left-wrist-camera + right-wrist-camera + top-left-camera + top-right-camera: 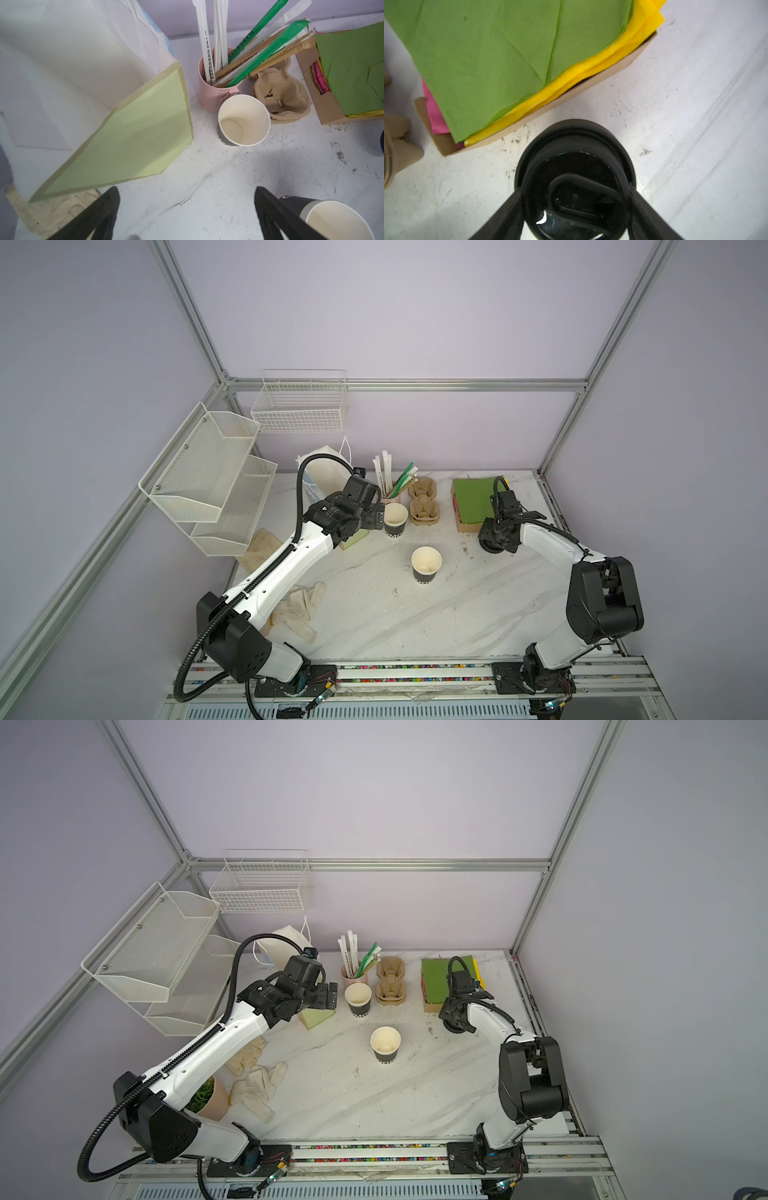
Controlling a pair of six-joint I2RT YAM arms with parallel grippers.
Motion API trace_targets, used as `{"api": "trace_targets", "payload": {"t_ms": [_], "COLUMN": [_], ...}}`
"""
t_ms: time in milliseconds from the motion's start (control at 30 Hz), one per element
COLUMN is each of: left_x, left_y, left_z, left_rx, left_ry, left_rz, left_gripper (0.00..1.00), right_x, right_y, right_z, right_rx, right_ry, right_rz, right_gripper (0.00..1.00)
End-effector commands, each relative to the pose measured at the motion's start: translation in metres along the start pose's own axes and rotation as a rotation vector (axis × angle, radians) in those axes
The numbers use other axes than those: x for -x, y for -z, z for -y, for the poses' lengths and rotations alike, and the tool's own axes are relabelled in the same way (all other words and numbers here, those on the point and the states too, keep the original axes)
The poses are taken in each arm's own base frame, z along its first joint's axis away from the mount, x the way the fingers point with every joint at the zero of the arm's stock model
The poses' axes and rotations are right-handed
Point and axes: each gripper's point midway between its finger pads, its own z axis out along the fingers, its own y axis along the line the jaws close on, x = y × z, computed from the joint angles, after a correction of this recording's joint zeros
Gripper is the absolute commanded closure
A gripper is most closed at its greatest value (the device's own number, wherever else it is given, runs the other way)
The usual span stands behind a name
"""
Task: Pack the takeout coffee
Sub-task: 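Lift the black lid with the right gripper while the left gripper holds near the cups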
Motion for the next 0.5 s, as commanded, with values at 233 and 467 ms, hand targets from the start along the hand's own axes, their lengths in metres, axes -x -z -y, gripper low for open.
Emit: {"api": "trace_targets", "payload": {"t_ms": [233, 467], "left_x": [-0.007, -0.017], "left_y": [-0.002, -0.012], "left_z": [0.017, 0.055], "left_rx": [-0.104, -0.281], "left_ry": [0.033, 0.046], "left_rz": [-0.016, -0.108], "left_gripper": [0.00, 0.00], "right_x": [0.002, 0.012], "right_y": [0.008, 0.025], "right_z": [-0.011, -0.012], "right_rx": [0.073, 0.094], "right_ry": [-0.008, -0.029], "right_rz": [0.023, 0.081], "right_gripper": [0.29, 0.29]}}
